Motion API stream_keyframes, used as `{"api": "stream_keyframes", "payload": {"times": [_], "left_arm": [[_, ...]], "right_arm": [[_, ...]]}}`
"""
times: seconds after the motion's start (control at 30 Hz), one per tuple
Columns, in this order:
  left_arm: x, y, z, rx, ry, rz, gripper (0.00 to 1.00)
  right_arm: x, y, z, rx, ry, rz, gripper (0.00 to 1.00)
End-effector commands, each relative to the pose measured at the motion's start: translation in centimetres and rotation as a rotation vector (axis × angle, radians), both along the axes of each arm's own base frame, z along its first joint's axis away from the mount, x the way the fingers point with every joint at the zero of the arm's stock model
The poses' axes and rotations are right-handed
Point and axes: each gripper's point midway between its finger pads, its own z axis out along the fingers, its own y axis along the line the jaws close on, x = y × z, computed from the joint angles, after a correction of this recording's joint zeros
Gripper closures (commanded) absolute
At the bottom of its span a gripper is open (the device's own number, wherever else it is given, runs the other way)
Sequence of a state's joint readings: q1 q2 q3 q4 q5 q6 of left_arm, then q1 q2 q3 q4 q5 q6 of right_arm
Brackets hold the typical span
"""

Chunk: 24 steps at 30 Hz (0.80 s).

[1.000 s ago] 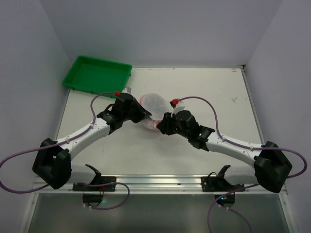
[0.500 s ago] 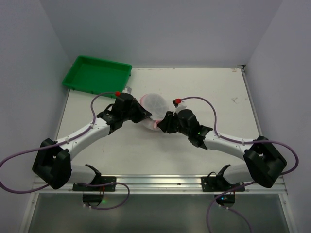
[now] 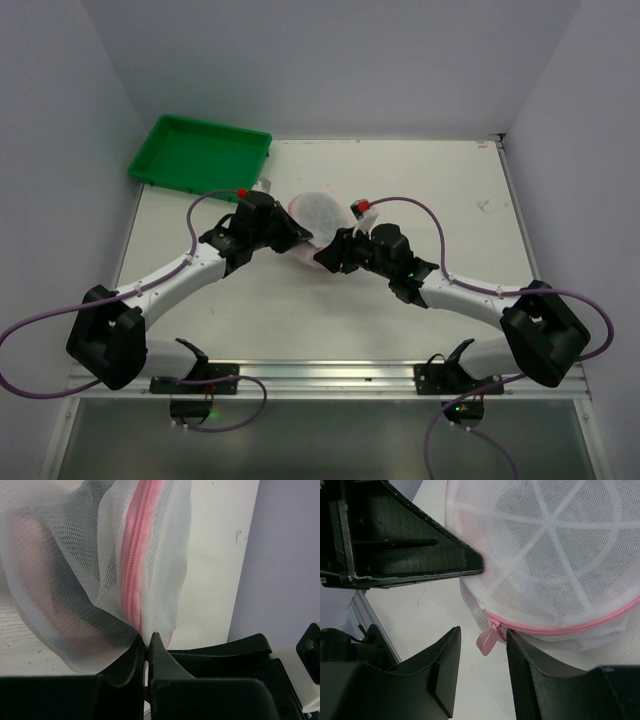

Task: Unzip the laundry bag and remove the bra

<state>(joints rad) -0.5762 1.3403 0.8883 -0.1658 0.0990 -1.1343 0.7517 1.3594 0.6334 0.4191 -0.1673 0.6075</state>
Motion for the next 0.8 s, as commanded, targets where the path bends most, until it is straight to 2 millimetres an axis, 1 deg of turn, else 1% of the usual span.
{"api": "stream_keyframes", "payload": {"times": [0.0,0.13,0.23,0.27,0.33,0.37,0.43,0.47,0.5,0.6,0.77], "left_arm": [[0.5,-0.7,2.7,-0.071,-0.068,-0.015,1.00],[0.3,-0.7,2.6,-0.072,-0.065,-0.019,1.00],[0.3,-0.7,2.6,-0.070,-0.065,-0.020,1.00],[0.3,-0.6,2.5,-0.068,-0.065,-0.019,1.00],[0.3,-0.6,2.6,-0.067,-0.067,-0.020,1.00],[0.3,-0.6,2.5,-0.065,-0.065,-0.020,1.00],[0.3,-0.5,2.4,-0.062,-0.066,-0.021,1.00],[0.2,-0.5,2.4,-0.059,-0.066,-0.023,1.00],[0.2,-0.4,2.2,-0.053,-0.063,-0.022,1.00],[0.2,-0.2,1.9,-0.036,-0.065,-0.021,1.00],[0.0,0.3,1.5,-0.013,-0.066,-0.027,1.00]], "right_arm": [[0.6,0.5,1.9,0.044,-0.075,0.010,0.56],[1.3,0.2,1.1,0.026,-0.066,-0.024,0.56],[1.7,-0.1,0.9,0.017,-0.067,-0.037,0.63],[1.8,-0.2,0.9,0.015,-0.068,-0.042,0.67],[1.7,-0.4,0.7,0.010,-0.069,-0.047,0.71],[1.8,-0.5,0.9,0.011,-0.076,-0.050,0.77],[1.6,-0.7,0.6,0.005,-0.075,-0.052,0.82],[1.7,-0.8,0.9,0.007,-0.082,-0.056,0.88],[1.6,-1.0,0.6,0.002,-0.078,-0.057,0.92],[1.5,-1.6,0.5,-0.014,-0.080,-0.067,1.00],[1.6,-2.9,0.3,-0.049,-0.097,-0.091,1.00]]}}
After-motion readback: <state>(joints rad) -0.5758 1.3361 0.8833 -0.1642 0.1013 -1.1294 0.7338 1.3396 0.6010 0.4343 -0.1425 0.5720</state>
